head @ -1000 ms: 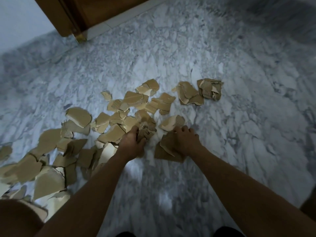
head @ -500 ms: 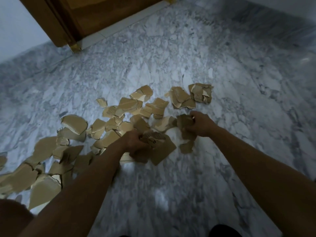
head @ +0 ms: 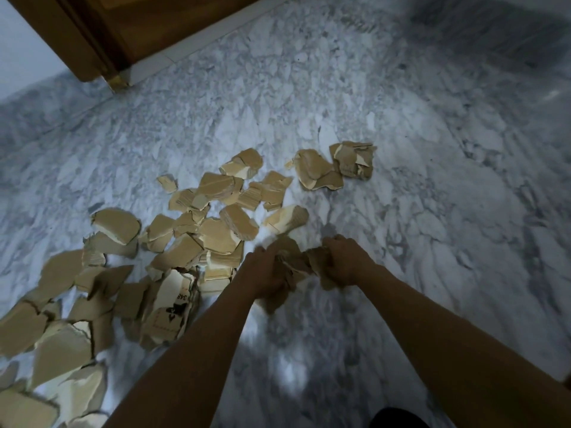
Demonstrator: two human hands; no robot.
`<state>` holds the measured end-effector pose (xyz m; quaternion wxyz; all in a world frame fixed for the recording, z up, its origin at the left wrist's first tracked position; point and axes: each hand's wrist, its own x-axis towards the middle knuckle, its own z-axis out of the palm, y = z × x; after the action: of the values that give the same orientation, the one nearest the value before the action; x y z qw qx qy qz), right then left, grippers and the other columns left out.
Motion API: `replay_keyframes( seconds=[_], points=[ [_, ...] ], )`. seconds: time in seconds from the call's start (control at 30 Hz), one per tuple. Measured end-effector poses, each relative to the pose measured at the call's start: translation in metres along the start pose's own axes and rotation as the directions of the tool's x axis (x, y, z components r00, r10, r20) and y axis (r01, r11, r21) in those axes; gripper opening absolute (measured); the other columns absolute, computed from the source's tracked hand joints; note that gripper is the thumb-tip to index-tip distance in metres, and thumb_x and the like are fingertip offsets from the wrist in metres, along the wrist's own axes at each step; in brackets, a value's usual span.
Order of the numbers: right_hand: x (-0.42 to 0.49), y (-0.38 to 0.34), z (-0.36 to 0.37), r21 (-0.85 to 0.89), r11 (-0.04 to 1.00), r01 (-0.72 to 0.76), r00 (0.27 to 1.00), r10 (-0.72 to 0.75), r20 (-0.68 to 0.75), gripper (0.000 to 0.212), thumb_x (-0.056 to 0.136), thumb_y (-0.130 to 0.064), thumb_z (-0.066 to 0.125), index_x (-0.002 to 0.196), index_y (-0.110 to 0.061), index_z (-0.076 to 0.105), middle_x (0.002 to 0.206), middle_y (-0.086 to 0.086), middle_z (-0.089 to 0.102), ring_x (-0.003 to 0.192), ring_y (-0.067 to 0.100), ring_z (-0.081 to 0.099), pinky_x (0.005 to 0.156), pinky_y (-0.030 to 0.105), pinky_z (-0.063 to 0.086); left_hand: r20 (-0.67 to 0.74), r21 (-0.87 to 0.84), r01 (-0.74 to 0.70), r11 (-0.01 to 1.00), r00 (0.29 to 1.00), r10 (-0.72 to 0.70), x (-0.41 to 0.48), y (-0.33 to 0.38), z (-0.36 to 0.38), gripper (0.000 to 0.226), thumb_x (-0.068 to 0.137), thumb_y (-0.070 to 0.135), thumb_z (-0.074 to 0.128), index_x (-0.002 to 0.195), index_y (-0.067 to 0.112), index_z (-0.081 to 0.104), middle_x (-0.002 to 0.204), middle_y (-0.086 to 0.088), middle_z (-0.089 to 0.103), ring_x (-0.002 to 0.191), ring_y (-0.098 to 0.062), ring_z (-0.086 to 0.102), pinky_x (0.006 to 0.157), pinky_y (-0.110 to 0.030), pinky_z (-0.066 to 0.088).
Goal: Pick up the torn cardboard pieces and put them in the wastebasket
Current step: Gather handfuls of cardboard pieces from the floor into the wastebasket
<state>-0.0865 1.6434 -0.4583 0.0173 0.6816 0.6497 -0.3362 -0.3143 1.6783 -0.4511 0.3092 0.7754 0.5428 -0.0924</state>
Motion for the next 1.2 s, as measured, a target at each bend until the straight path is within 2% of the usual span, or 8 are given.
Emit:
replay_keyframes(
  seconds=[0.13, 0.3, 0.47, 0.63, 0.77, 1.0, 1.1, 1.2],
  points=[
    [-0.001, 0.003, 0.002, 0.159, 0.985, -0.061, 0.998, 0.058, 0.024, 0.053, 0.086, -0.029, 0.071, 0.129, -0.014, 0.044, 0.114, 0.011, 0.061, 0.102, 0.031, 0.062, 0.087, 0.040, 0.051, -0.025, -0.151, 0.013, 0.988, 1.000, -0.017, -0.004, 0.007, -0.006, 0.086, 0.067, 0.039, 0.074, 0.135, 0.015, 0.028, 0.094, -0.008, 0.066, 0.086, -0.033, 0.067, 0.069, -0.040, 0.055],
    [0.007, 0.023, -0.038, 0.035, 0.993, -0.113, 0.991, 0.115, -0.074, 0.027, 0.082, -0.023, 0.070, 0.106, -0.012, 0.063, 0.107, 0.008, 0.065, 0.099, 0.027, 0.065, 0.077, 0.030, 0.049, 0.117, 0.010, -0.018, 1.000, 0.993, 0.017, 0.027, 0.017, -0.041, 0.052, 0.072, 0.045, 0.075, 0.110, 0.011, 0.065, 0.105, -0.012, 0.069, 0.099, -0.029, 0.065, 0.080, -0.033, 0.051],
    [-0.002, 0.055, -0.053, -0.150, 0.962, -0.230, 0.957, 0.195, -0.216, 0.025, 0.085, -0.023, 0.065, 0.107, -0.015, 0.057, 0.109, 0.008, 0.061, 0.098, 0.026, 0.062, 0.069, 0.031, 0.045, -0.023, 0.116, -0.052, 0.992, 0.998, 0.055, 0.082, 0.042, -0.056, 0.056, 0.071, 0.051, 0.066, 0.113, 0.015, 0.065, 0.121, -0.012, 0.056, 0.108, -0.031, 0.056, 0.090, -0.037, 0.048],
    [-0.007, 0.088, -0.030, 0.101, 0.962, -0.254, 0.950, 0.268, -0.163, 0.032, 0.084, -0.025, 0.069, 0.110, -0.011, 0.055, 0.111, 0.007, 0.061, 0.099, 0.023, 0.060, 0.071, 0.028, 0.040, -0.129, 0.110, 0.074, 0.991, 0.990, -0.060, 0.106, 0.052, -0.028, 0.056, 0.077, 0.047, 0.069, 0.118, 0.011, 0.056, 0.119, -0.009, 0.060, 0.100, -0.027, 0.060, 0.077, -0.032, 0.047],
    [-0.002, 0.077, -0.029, 0.064, 0.969, -0.237, 0.951, 0.245, -0.191, 0.023, 0.089, -0.021, 0.062, 0.109, -0.012, 0.055, 0.111, 0.007, 0.061, 0.098, 0.025, 0.061, 0.068, 0.028, 0.036, -0.191, 0.291, 0.134, 0.947, 0.978, -0.079, 0.102, 0.052, -0.027, 0.049, 0.079, 0.048, 0.068, 0.116, 0.016, 0.060, 0.127, -0.005, 0.046, 0.109, -0.031, 0.054, 0.080, -0.047, 0.051],
    [-0.003, 0.063, -0.026, -0.012, 0.973, -0.231, 0.954, 0.224, -0.199, 0.022, 0.090, -0.021, 0.061, 0.110, -0.015, 0.054, 0.111, 0.006, 0.060, 0.099, 0.026, 0.063, 0.075, 0.034, 0.047, -0.013, 0.205, 0.059, 0.977, 0.998, -0.058, 0.159, 0.000, -0.001, 0.043, 0.066, 0.072, 0.033, 0.065, 0.030, 0.043, 0.073, 0.002, 0.046, 0.090, -0.028, 0.061, 0.099, -0.045, 0.044],
    [0.005, 0.064, -0.032, -0.049, 0.969, -0.242, 0.965, 0.235, -0.113, 0.027, 0.088, -0.027, 0.063, 0.111, -0.016, 0.055, 0.113, 0.005, 0.061, 0.100, 0.024, 0.063, 0.078, 0.034, 0.049, -0.049, 0.250, 0.041, 0.967, 0.998, -0.030, 0.129, 0.032, -0.032, 0.044, 0.070, 0.064, 0.055, 0.088, 0.024, 0.061, 0.104, -0.009, 0.054, 0.101, -0.032, 0.056, 0.096, -0.051, 0.046],
    [0.025, 0.062, -0.058, -0.012, 0.945, -0.326, 0.943, 0.326, 0.066, 0.037, 0.087, -0.034, 0.067, 0.115, -0.012, 0.058, 0.118, 0.008, 0.063, 0.101, 0.024, 0.063, 0.079, 0.031, 0.051, -0.076, 0.309, 0.027, 0.951, 0.997, -0.004, 0.115, 0.041, -0.044, 0.071, 0.069, 0.061, 0.068, 0.131, 0.032, 0.049, 0.145, -0.012, 0.028, 0.125, -0.040, 0.042, 0.100, -0.054, 0.040]
  ],
)
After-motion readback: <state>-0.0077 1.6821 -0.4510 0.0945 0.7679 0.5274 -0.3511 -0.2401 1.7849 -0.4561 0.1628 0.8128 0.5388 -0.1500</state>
